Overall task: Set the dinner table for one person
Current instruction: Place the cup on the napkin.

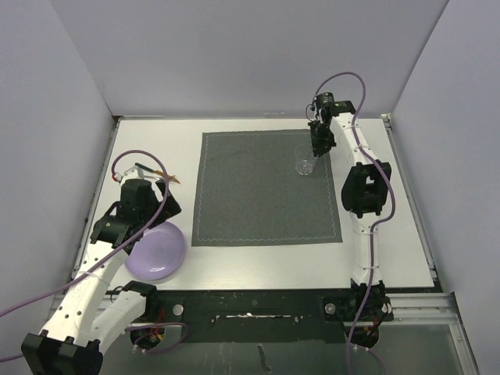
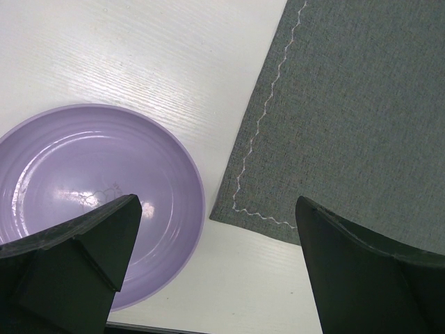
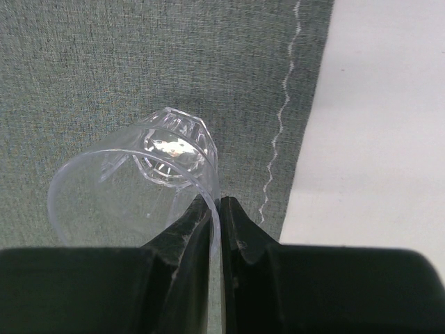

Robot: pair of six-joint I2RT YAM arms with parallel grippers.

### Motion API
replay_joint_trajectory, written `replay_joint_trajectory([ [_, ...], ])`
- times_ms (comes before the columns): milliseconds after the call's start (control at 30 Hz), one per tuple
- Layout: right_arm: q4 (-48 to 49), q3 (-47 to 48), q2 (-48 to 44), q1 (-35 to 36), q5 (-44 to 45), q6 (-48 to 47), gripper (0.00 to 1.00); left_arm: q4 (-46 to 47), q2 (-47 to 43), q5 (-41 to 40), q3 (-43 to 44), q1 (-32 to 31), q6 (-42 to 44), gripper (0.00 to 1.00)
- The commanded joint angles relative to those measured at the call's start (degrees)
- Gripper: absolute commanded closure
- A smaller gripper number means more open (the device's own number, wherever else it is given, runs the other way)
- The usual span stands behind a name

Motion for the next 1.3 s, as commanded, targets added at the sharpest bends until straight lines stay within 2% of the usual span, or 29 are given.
replay_joint_trajectory([
  [0, 1.32, 3.15, -1.78, 0.46, 1.69, -0.98, 1.00, 1.45, 0.04, -0.03, 0.53, 0.22, 0.08, 0.06],
  [1267, 5.23, 3.56, 0.32, -1.78, -1.45, 1.60, 1.00, 1.80, 1.79, 0.41, 0.80, 0.22, 0.70, 0.06],
])
